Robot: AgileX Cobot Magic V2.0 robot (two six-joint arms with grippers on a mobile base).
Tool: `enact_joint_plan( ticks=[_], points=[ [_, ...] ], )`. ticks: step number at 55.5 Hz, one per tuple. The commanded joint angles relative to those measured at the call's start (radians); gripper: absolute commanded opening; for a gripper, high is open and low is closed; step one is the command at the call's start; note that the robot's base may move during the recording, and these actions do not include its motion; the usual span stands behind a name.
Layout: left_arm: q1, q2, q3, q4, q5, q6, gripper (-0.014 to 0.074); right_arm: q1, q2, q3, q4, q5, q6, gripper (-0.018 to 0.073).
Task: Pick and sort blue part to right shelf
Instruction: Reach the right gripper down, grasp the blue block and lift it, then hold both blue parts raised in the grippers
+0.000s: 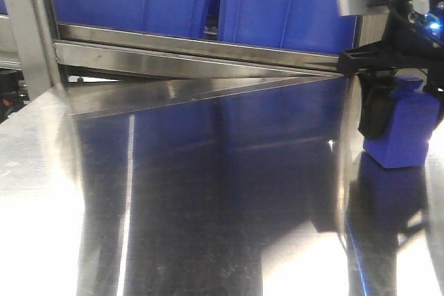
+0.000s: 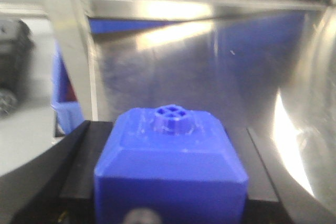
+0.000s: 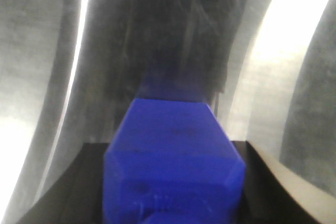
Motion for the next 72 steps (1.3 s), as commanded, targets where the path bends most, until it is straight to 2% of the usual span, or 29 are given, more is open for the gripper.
enact_joint_plan(
  ticks=[1, 12, 22, 35, 57, 72],
  points=[
    [0.025, -0.083, 0.01, 0.003, -0.107, 0.003, 0.0332, -0.001, -0.089, 0.007, -0.014, -0.043, 0.002, 0.0187],
    [0.058, -0.243, 0.066, 0.041, -0.112, 0.003, 0.0332, -0.001, -0.245, 0.135, -0.015, -0.157, 0.002, 0.0187],
    [0.06, -0.361, 0.097, 0.056, -0.096, 0.003, 0.0332, -0.001, -0.44, 0.277, -0.018, -0.267, -0.017, 0.0185],
    [0.06, -0.411, 0.11, 0.056, -0.096, 0.003, 0.0332, 0.0, -0.806, 0.489, -0.018, -0.388, -0.072, 0.0185],
    [0.06, -0.411, 0.11, 0.056, -0.096, 0.003, 0.0332, 0.0, -1.431, 0.693, -0.031, -0.402, -0.081, 0.0185],
    [0.06, -0.411, 0.11, 0.056, -0.096, 0.003, 0.0332, 0.0, -1.663, 0.7, -0.034, -0.379, -0.081, 0.0185]
  ],
)
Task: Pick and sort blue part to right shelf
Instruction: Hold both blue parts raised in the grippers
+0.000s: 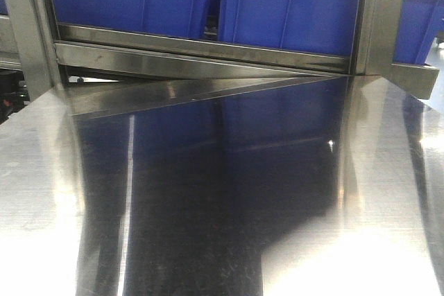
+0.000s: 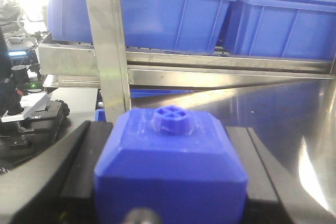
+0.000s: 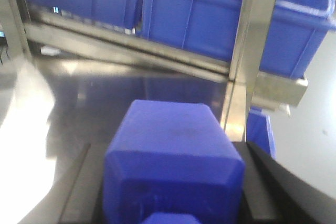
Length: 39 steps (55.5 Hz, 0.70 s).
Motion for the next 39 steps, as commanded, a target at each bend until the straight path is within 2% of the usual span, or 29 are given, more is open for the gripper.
enact_joint_plan(
  ticks=[1, 39],
  points=[
    [0.003, 0.008, -0.026, 0.0, -0.089, 0.001, 0.0332, 0.0, -0.028, -0.023, -0.014, -0.08, -0.012, 0.0185],
    [0.003, 0.008, -0.026, 0.0, -0.089, 0.001, 0.0332, 0.0, -0.052, -0.023, -0.014, -0.105, -0.012, 0.0185]
  ],
)
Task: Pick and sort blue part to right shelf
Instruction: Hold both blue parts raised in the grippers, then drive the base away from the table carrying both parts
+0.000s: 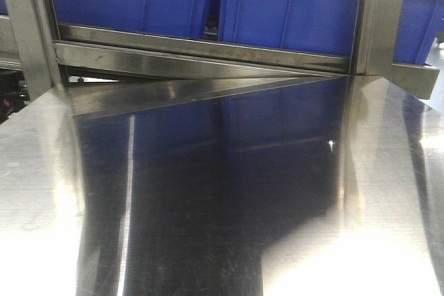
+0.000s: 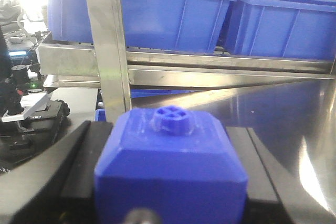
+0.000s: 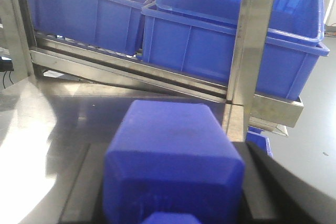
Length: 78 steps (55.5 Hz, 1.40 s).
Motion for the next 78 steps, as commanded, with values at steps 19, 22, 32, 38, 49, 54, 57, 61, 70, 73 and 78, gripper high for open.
enact_joint_plan(
  ticks=[19, 22, 32, 38, 49, 54, 57, 61, 70, 73, 78],
  points=[
    [0.003, 0.008, -0.026, 0.0, -0.089, 0.001, 0.0332, 0.0, -0.008, -0.023, -0.013, -0.098, -0.011, 0.0185],
    [0.003, 0.008, -0.026, 0.0, -0.089, 0.001, 0.0332, 0.0, -0.007, -0.023, -0.013, -0.098, -0.011, 0.0185],
    [0.003, 0.012, -0.026, 0.0, -0.089, 0.001, 0.0332, 0.0, -0.007, -0.023, -0.013, -0.098, -0.011, 0.0185],
    [0.003, 0.012, -0.026, 0.0, -0.087, 0.001, 0.0332, 0.0, -0.007, -0.023, -0.013, -0.098, -0.011, 0.0185],
    [0.003, 0.016, -0.026, 0.0, -0.092, 0.001, 0.0332, 0.0, -0.007, -0.023, -0.013, -0.098, -0.011, 0.0185],
    [0.003, 0.016, -0.026, 0.0, -0.092, 0.001, 0.0332, 0.0, -0.007, -0.023, -0.013, -0.098, -0.011, 0.0185],
    [0.003, 0.014, -0.026, 0.0, -0.09, 0.001, 0.0332, 0.0, -0.007, -0.023, -0.013, -0.098, -0.011, 0.0185],
    [0.003, 0.014, -0.026, 0.0, -0.09, 0.001, 0.0332, 0.0, -0.007, -0.023, -0.013, -0.098, -0.011, 0.0185],
    [0.003, 0.014, -0.026, 0.0, -0.09, 0.001, 0.0332, 0.0, -0.007, -0.023, -0.013, -0.098, -0.011, 0.0185],
    [0.003, 0.014, -0.026, 0.0, -0.09, 0.001, 0.0332, 0.0, -0.007, -0.023, -0.013, -0.098, -0.011, 0.0185],
    [0.003, 0.014, -0.026, 0.0, -0.09, 0.001, 0.0332, 0.0, -0.007, -0.023, -0.013, -0.098, -0.011, 0.0185]
  ],
)
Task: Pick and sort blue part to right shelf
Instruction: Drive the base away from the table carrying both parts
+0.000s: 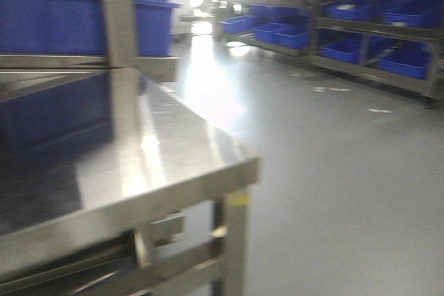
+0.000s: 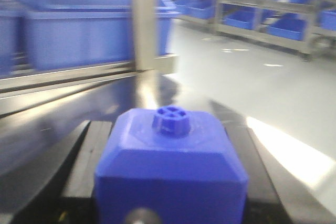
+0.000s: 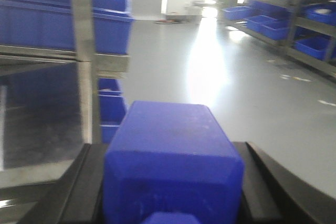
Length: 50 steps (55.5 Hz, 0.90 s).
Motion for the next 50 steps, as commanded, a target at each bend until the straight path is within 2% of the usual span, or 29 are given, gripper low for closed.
enact_joint_plan(
  ticks=[1, 50],
  points=[
    [0.003, 0.015, -0.029, 0.0, -0.09, 0.001, 0.0332, 0.0, -0.007, -0.023, -0.01, -0.098, -0.011, 0.0185],
    [0.001, 0.015, -0.029, 0.0, -0.09, 0.001, 0.0332, 0.0, -0.007, -0.023, -0.01, -0.098, -0.011, 0.0185]
  ],
)
